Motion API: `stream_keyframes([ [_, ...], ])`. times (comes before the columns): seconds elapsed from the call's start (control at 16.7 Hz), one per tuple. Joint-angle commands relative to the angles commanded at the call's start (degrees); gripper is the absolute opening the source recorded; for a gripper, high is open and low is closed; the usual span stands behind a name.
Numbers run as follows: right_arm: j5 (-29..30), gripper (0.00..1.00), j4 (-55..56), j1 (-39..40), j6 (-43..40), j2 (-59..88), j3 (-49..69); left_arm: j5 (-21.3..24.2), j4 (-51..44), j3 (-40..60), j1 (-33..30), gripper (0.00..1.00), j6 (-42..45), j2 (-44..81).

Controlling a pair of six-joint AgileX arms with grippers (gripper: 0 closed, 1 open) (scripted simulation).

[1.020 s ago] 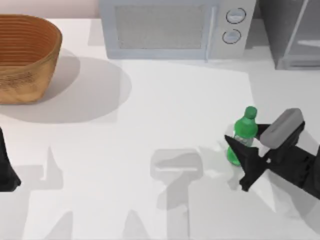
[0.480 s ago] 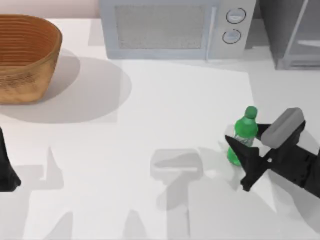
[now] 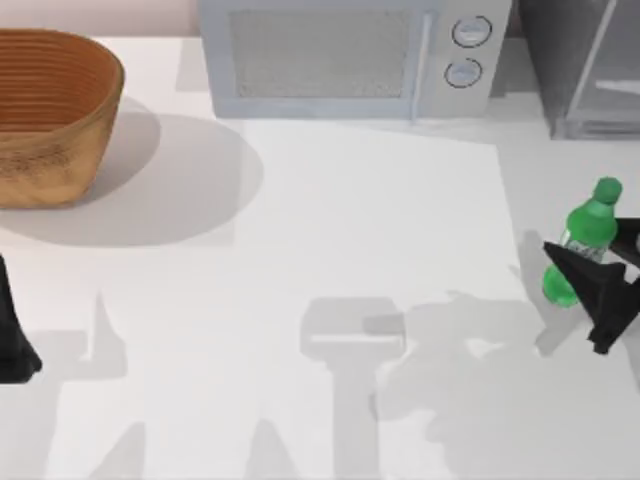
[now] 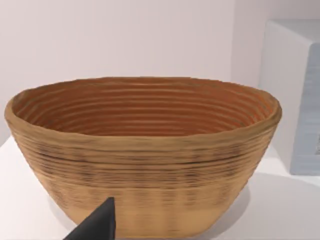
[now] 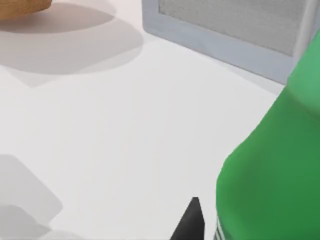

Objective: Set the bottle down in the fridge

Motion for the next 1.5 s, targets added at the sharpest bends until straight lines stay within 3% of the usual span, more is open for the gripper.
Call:
stream_keyframes([
  [0.24, -5.2, 0.01, -5.3, -5.3, -1.5, -5.2, -0.3, 0.0, 0.0, 0.0, 0.0, 1.00, 0.0, 0.0],
  [0.72, -2.3, 0.01, -9.0, -4.2, -0.8, -11.2, -1.0, 0.0, 0.0, 0.0, 0.0, 1.00, 0.0, 0.0],
  [1.02, 7.4, 0.01, -21.1, -2.9, 1.6, -31.5, -4.5, 0.0, 0.0, 0.0, 0.0, 1.00, 0.0, 0.0],
  [1.5, 29.8, 0.01, -48.2, -0.5, 7.3, -75.1, -12.4, 0.0, 0.0, 0.0, 0.0, 1.00, 0.0, 0.0],
])
